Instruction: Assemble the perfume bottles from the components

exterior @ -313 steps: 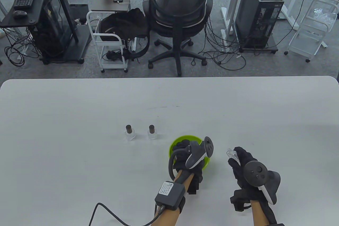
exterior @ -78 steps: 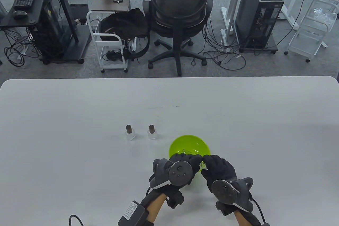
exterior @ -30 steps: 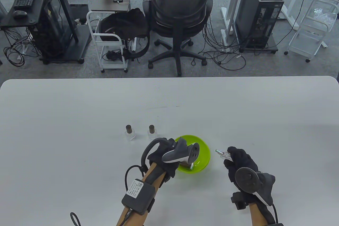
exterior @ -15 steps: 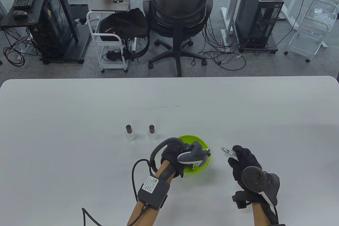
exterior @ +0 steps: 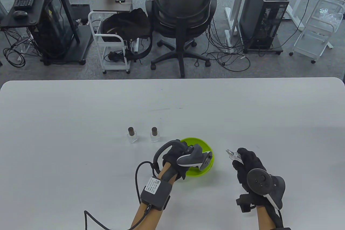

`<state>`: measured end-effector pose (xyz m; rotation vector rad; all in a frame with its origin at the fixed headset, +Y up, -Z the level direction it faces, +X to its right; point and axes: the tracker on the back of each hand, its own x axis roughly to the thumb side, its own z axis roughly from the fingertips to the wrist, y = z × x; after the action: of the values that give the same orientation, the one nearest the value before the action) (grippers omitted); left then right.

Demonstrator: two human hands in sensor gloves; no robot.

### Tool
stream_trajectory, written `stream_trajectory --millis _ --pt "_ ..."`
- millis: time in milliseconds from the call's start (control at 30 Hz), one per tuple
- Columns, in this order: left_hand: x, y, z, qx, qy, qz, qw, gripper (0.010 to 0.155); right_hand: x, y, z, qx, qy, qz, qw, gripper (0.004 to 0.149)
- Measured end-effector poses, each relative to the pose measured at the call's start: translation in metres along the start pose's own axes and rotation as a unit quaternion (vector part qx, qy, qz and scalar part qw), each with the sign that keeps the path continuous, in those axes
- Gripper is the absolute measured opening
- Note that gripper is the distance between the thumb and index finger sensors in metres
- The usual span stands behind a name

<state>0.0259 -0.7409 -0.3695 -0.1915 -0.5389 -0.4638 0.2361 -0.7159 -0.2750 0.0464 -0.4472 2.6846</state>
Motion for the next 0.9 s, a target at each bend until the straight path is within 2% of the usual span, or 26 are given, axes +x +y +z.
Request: stream_trajectory --millis 267,467,567,667,900 --pt "-0.002 -0.001 0.004 0.029 -0.006 0.013 0.999 0.077 0.002 0.003 0.0 0.006 -0.006 0.006 1.0 0.053" --pt "-0.016 0.013 0.031 0.106 0.003 0.078 0.991 0.065 0.009 0.011 0.001 0.025 -0.021 0.01 0.999 0.053" --pt "-0.021 0.018 0.046 0.161 -0.005 0.134 0.978 0.061 0.017 0.014 0.003 0.034 -0.037 0.017 0.999 0.053" --pt "-0.022 0.019 0.063 0.223 -0.02 0.202 0.953 0.06 0.026 0.019 0.005 0.046 -0.057 0.022 0.997 0.053" --pt "-0.022 0.008 0.077 0.295 -0.039 0.323 0.899 0.058 0.038 0.022 0.008 0.059 -0.081 0.02 0.995 0.053"
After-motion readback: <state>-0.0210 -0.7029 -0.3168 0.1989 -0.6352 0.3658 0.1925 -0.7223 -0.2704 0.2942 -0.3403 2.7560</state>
